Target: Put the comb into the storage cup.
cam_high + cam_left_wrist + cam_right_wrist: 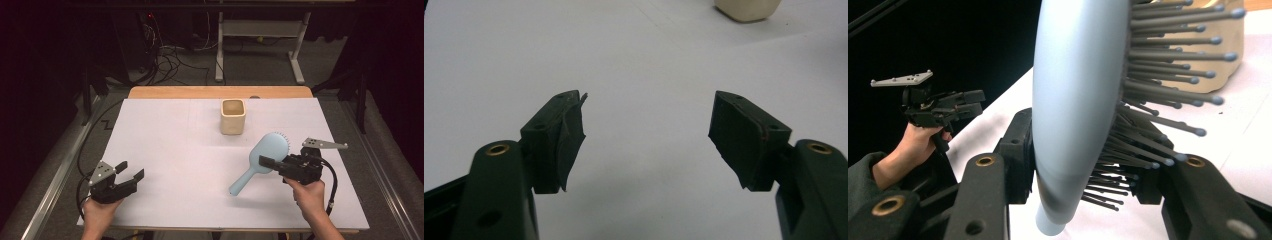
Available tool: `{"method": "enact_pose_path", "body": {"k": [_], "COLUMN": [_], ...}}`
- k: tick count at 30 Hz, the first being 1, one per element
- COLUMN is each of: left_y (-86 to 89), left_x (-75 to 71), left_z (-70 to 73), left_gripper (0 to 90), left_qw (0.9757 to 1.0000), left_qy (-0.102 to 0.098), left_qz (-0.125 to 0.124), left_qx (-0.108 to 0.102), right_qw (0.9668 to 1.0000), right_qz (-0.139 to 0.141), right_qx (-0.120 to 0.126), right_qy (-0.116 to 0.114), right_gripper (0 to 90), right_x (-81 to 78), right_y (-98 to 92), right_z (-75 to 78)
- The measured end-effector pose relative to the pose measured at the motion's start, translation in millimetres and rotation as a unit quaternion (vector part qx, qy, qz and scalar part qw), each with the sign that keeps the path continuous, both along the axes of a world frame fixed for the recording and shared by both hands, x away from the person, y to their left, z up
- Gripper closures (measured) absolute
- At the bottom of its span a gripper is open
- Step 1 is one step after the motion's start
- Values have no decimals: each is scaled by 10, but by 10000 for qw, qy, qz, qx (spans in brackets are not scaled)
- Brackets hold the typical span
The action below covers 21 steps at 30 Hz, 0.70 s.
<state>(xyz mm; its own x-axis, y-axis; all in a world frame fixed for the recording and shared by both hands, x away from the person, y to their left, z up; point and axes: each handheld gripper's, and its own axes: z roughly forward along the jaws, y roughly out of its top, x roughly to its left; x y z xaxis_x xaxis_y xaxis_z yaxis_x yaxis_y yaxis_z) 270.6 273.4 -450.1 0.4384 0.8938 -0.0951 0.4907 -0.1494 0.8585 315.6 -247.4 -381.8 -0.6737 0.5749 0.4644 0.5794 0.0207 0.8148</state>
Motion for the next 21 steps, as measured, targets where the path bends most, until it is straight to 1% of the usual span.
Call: {"method": "enact_pose_path", "body": {"k": [5, 11, 15, 21], "left_y": [-8, 11, 21, 24], "left_x": [6, 13, 0, -1], "left_z": [-33, -75, -76, -104], "left_gripper": [309, 311, 311, 312], "left_qw": [10000, 9999, 9999, 9998], "left_qy": [38, 101, 99, 197], "left_qz": [-40, 10, 13, 3], "left_qx": [9, 3, -66, -74], "right_qw": [10000, 9999, 9999, 9998], "right_qz": [-60, -98, -117, -145], "right_qx": [-50, -84, -108, -115], "right_qy": [13, -4, 12, -5], "right_gripper": [541, 540, 540, 539], "right_x": [23, 47, 69, 102], "right_y": [-25, -29, -25, -17], "right_z": [2, 34, 44, 74]}}
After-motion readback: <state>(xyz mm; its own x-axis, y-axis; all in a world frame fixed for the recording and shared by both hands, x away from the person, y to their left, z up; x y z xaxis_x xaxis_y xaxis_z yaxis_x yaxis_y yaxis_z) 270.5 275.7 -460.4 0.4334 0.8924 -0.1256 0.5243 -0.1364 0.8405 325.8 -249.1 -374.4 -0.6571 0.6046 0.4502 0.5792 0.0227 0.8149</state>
